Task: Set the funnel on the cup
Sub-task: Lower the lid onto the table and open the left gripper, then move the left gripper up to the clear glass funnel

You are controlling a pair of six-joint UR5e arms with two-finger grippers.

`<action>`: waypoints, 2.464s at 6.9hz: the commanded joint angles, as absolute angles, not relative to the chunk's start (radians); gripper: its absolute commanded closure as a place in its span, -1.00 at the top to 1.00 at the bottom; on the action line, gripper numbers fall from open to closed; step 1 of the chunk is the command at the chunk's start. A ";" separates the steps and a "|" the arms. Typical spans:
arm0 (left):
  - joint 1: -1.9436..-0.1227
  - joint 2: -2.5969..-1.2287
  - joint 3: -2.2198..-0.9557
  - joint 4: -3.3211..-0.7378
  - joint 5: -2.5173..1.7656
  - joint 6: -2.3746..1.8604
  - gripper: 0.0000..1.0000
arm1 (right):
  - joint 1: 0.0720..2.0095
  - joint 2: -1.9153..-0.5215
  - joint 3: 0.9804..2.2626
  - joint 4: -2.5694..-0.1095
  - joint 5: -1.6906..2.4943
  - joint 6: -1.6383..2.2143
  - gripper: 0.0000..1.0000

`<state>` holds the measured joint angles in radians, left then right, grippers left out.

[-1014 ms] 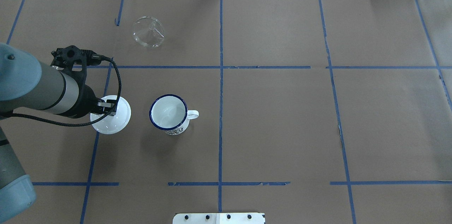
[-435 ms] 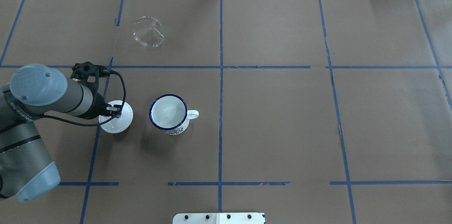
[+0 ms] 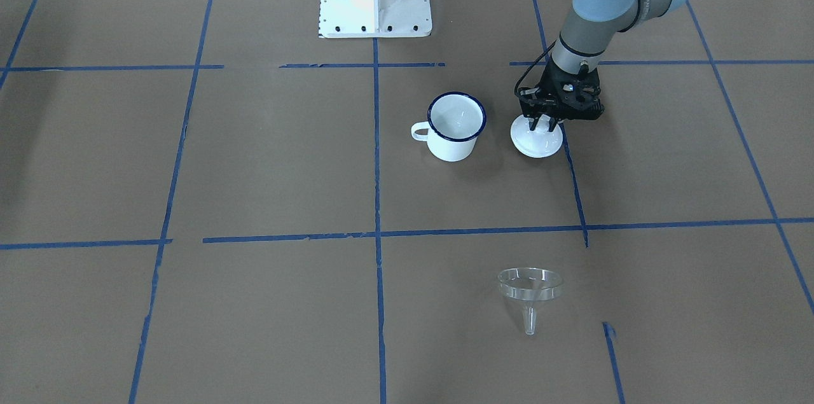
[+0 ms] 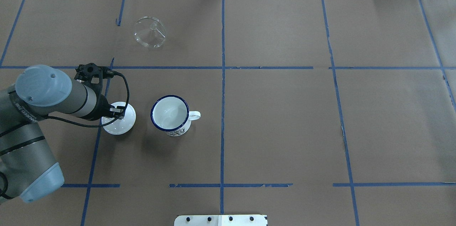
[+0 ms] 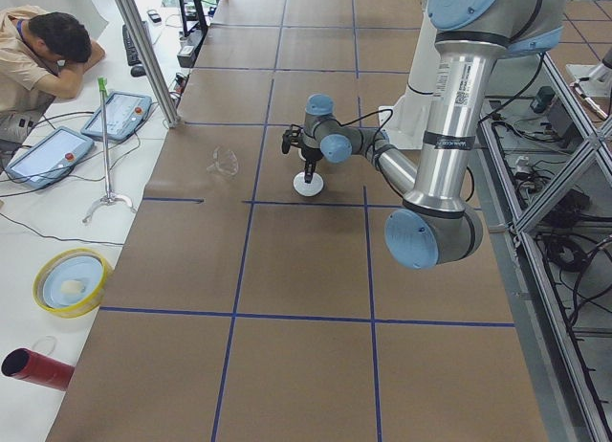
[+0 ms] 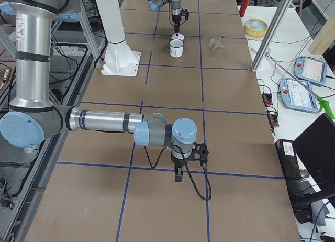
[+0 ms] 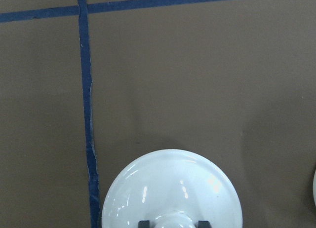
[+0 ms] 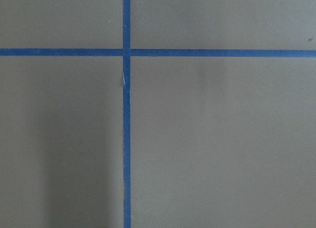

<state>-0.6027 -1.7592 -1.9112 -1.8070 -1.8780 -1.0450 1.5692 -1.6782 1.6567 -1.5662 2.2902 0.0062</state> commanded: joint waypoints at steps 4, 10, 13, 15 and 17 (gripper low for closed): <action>-0.601 -1.782 -1.870 -1.807 -1.876 -1.045 -0.12 | 1.569 -1.678 1.657 -1.566 2.290 0.006 1.00; -0.760 -1.896 -1.941 -1.854 -1.868 -1.419 1.00 | 1.569 -1.678 1.657 -1.566 2.290 0.006 1.00; -0.767 -1.984 -1.780 -2.190 -1.628 -1.964 1.00 | 1.569 -1.678 1.657 -1.566 2.290 0.006 1.00; -0.746 -2.118 -1.561 -2.198 -1.518 -2.269 0.98 | 1.569 -1.678 1.657 -1.566 2.290 0.006 1.00; -0.714 -2.149 -1.415 -2.310 -1.424 -2.364 0.98 | 1.569 -1.678 1.657 -1.566 2.290 0.006 1.00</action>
